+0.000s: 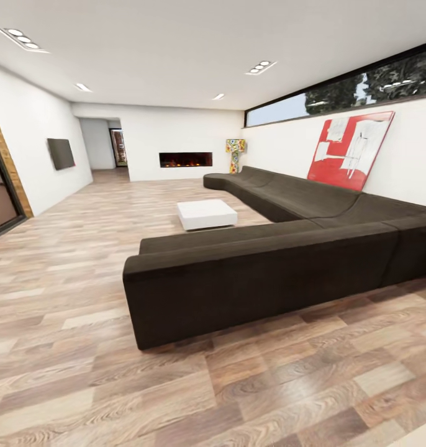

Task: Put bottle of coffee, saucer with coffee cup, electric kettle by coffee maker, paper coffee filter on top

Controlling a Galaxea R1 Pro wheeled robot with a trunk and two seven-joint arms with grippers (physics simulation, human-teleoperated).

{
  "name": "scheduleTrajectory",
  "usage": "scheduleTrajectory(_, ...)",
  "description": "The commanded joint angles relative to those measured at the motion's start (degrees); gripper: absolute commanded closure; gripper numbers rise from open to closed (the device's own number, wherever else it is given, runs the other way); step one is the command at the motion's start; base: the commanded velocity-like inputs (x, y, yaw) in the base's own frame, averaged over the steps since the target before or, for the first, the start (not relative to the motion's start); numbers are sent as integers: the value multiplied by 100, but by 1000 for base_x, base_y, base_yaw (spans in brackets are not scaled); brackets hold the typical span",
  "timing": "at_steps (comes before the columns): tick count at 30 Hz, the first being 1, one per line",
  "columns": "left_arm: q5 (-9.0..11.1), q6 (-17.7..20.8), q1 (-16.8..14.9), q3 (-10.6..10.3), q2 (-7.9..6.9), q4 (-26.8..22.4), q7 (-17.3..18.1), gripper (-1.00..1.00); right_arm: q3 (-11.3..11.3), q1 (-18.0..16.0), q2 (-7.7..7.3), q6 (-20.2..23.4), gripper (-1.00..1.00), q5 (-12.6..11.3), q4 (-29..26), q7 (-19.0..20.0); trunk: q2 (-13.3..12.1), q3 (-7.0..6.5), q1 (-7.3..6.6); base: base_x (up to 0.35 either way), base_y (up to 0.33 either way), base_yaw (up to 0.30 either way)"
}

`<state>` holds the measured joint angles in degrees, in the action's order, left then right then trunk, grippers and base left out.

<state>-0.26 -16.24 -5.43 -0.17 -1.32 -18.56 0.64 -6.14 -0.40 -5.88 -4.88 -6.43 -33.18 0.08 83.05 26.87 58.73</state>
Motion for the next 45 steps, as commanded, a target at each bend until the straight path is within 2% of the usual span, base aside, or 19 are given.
scheduleTrajectory(1, -2, -17, -2, -1, -1, 2, 7, -100, 8, -4, -1, -21, -100, -60, 4, 1, 3, 6, 0, 5, 4, -266)
scheduleTrajectory(16, 1, -19, -2, 6, 4, 2, 5, -100, 16, -4, -1, -17, -100, -52, 5, 7, 3, 6, 0, 1, 1, -266)
scheduleTrajectory(24, 69, -26, -2, 49, -5, -3, 5, -100, 20, -4, -1, -14, -100, -51, 10, 9, 3, 6, 0, 0, 0, -266)
scheduleTrajectory(38, 8, -20, -2, 27, 0, 2, 7, -100, 20, -4, -1, -13, -100, -51, 10, 10, 3, 6, 0, 1, 0, -266)
scheduleTrajectory(45, 34, -20, -2, 26, 0, -2, 7, -100, 24, -4, -1, -13, -100, -51, 8, 10, 3, 6, 0, 162, 114, -266)
